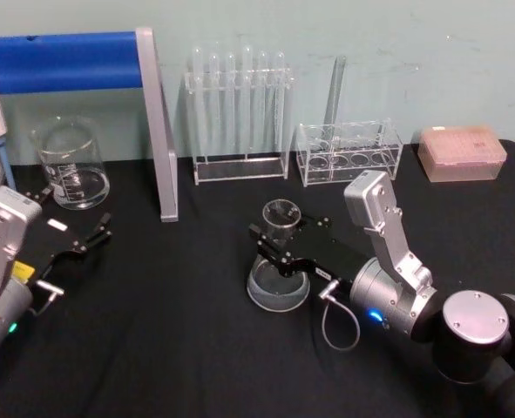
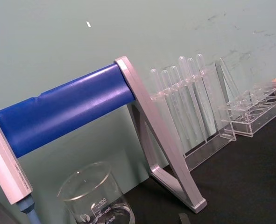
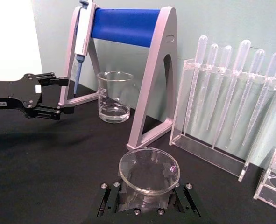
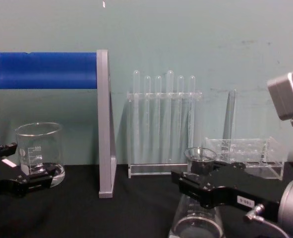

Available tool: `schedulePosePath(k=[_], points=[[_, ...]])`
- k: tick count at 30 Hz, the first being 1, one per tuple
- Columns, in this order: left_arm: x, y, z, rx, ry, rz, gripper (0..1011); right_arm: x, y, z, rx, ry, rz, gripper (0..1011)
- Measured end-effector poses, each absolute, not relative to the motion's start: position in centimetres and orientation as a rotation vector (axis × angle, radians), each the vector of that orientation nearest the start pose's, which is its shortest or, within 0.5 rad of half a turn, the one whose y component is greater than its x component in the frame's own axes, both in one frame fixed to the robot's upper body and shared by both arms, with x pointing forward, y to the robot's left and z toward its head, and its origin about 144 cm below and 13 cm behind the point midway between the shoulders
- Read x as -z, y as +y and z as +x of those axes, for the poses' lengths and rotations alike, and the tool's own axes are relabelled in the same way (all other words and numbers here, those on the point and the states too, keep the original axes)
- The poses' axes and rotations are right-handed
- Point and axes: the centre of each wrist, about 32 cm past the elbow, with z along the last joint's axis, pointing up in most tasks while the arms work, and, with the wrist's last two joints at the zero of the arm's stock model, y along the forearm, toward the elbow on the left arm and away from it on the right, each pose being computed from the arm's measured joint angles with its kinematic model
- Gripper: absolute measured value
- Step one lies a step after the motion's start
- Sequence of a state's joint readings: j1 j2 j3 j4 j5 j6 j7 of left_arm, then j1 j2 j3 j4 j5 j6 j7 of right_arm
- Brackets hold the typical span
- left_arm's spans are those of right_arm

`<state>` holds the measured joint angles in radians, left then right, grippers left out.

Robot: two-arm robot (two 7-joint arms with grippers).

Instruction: Grasp the erlenmeyer flask with one hand, shake it three times, then place it back.

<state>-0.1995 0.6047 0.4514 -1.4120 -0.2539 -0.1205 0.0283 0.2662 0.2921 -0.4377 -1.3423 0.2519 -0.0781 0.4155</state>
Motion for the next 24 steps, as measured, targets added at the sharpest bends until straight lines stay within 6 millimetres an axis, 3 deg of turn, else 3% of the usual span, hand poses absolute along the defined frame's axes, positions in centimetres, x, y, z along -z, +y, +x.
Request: schedulePosePath(k=[24], points=[[-114.0, 31.0, 48.9, -1.248, -0.285, 0.305, 1001, -117.0, -21.1, 51.6, 0.803, -0.151, -0.019, 450]])
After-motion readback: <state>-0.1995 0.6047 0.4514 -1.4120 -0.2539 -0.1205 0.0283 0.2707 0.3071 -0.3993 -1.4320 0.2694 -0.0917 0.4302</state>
